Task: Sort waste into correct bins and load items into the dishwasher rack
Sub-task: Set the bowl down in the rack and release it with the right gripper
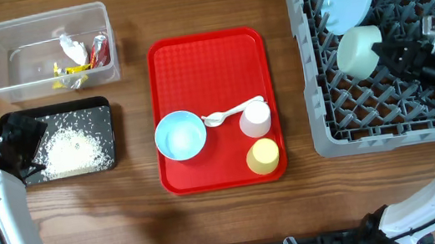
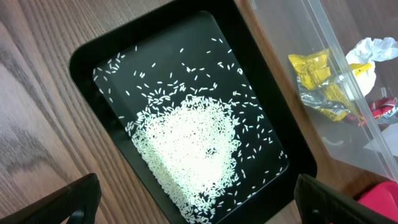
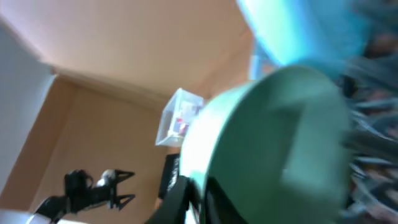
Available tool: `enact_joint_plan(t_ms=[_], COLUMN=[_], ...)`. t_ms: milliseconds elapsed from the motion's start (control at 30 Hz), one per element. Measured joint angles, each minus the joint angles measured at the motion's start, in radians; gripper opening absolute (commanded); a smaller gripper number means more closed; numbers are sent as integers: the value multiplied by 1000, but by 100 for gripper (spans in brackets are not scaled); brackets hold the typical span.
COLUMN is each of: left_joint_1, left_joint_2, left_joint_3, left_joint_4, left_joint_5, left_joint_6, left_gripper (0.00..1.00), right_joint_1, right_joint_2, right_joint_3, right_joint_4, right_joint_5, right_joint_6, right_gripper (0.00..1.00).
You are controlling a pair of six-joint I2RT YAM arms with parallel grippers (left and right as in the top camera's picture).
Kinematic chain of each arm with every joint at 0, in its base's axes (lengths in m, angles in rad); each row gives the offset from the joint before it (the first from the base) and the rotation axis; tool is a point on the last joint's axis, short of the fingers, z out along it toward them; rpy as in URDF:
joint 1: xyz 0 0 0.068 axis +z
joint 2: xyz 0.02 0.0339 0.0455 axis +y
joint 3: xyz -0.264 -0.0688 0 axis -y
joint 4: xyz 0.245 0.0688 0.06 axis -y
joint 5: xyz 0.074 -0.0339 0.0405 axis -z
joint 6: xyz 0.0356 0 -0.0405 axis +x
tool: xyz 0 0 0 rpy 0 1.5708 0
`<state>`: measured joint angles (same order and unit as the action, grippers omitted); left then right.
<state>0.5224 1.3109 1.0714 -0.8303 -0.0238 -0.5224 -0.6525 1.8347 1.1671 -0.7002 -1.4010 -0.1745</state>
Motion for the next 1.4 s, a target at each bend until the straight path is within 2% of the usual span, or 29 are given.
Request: enact_joint_plan(t_ms=[33, 133, 467, 700, 1067, 1400], left_joint_1=[0, 0, 0, 0, 0, 0], left_joint_2=[0, 0, 0, 0, 0, 0], left_joint_3=[0, 0, 0, 0, 0, 0], left_joint_4=[0, 0, 0, 0, 0, 0], left_joint_5=[0, 0, 0, 0, 0, 0], left_joint_6=[0, 0, 0, 0, 0, 0], left_gripper=[100, 100, 100, 100, 100, 100], right_joint_1=[-8, -16, -15, -15, -15, 18], right_joint_2=[0, 0, 1, 1, -68, -295], right_joint_3=[0, -2, -2, 50, 264, 278], right_joint_4=[0, 5, 97, 126, 132, 107], right_joint_5=[23, 126, 236, 245, 250, 250], right_joint_6=[14, 56, 168, 255, 357, 380], right_gripper=[34, 43, 55, 71, 75, 75])
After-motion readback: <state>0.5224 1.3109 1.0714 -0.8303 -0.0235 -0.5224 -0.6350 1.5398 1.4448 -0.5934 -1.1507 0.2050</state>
